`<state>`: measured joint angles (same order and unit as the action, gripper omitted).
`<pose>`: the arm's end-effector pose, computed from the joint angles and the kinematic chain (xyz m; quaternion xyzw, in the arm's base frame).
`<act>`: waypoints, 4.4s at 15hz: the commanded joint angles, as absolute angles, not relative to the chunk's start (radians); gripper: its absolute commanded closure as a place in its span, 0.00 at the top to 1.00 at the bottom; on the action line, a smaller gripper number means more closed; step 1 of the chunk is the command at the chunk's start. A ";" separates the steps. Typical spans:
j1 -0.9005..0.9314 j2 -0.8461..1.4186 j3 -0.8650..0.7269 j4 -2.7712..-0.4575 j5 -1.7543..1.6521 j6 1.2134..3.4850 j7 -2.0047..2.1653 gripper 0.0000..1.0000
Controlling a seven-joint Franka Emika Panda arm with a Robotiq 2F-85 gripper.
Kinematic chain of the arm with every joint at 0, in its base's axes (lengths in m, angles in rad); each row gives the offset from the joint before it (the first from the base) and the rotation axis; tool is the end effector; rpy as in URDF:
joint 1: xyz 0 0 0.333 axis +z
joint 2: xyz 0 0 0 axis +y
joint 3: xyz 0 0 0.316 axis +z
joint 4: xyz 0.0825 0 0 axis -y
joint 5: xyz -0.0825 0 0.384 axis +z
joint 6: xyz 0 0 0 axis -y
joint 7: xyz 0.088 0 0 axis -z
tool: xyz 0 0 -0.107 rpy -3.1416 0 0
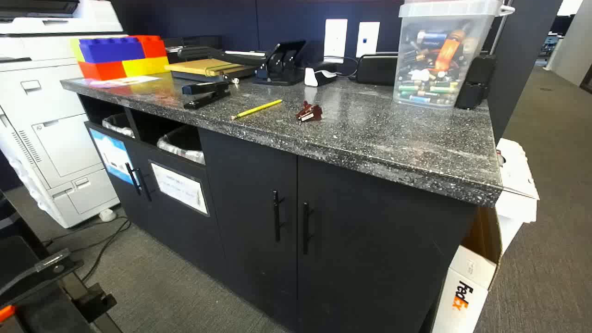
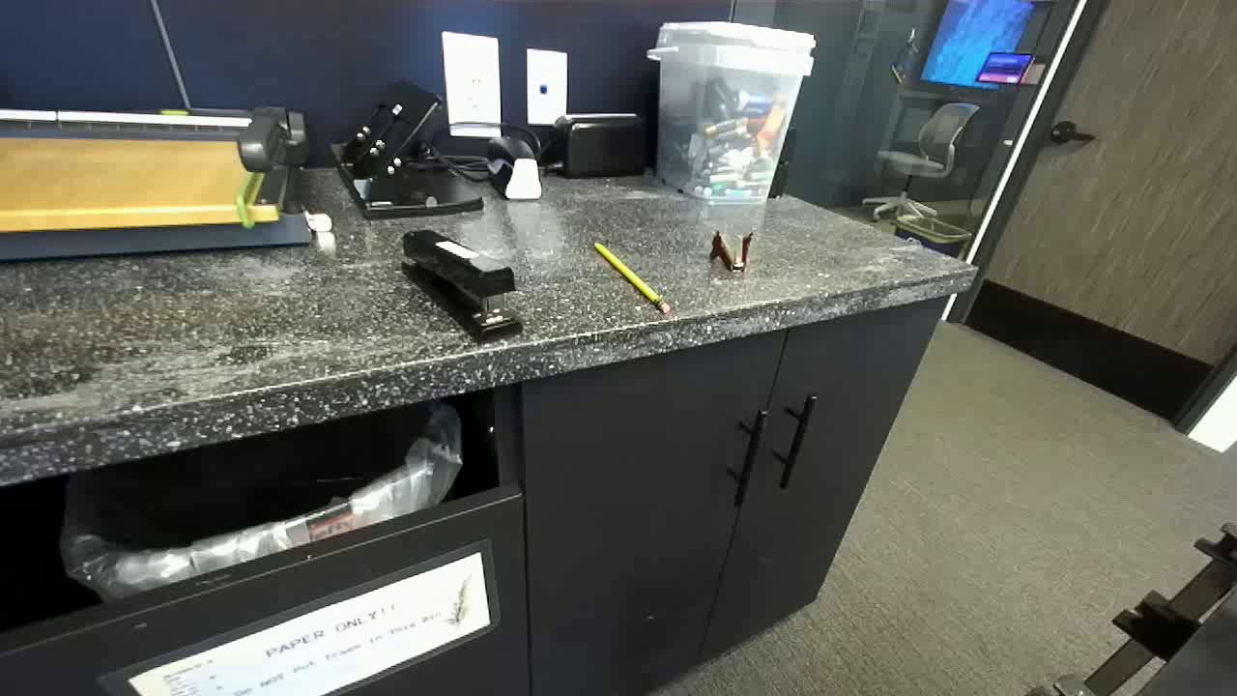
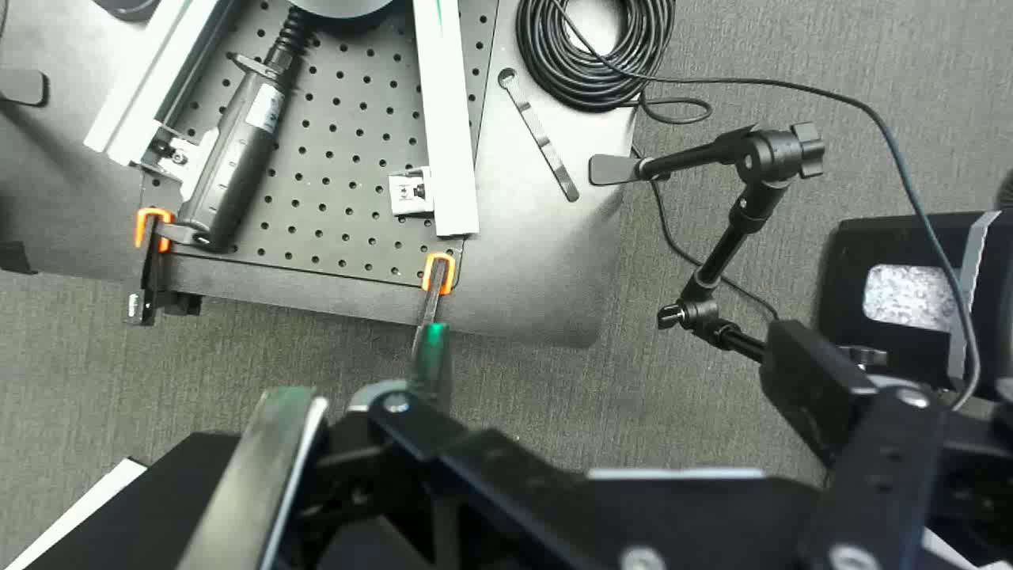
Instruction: Open the left cabinet door
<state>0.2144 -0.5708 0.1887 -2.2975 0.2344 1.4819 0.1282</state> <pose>0.3108 0.1729 0.5367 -0.9837 -0.1106 0.1375 0.0336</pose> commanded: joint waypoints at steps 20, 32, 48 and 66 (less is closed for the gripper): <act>0.064 0.251 0.086 -2.049 0.062 2.108 0.147 1.00; 0.043 0.834 0.042 -1.810 0.101 2.582 0.121 1.00; -0.122 1.058 0.254 -1.731 0.117 3.198 -0.038 0.74; 0.029 0.947 0.079 -2.109 0.145 3.481 0.080 0.03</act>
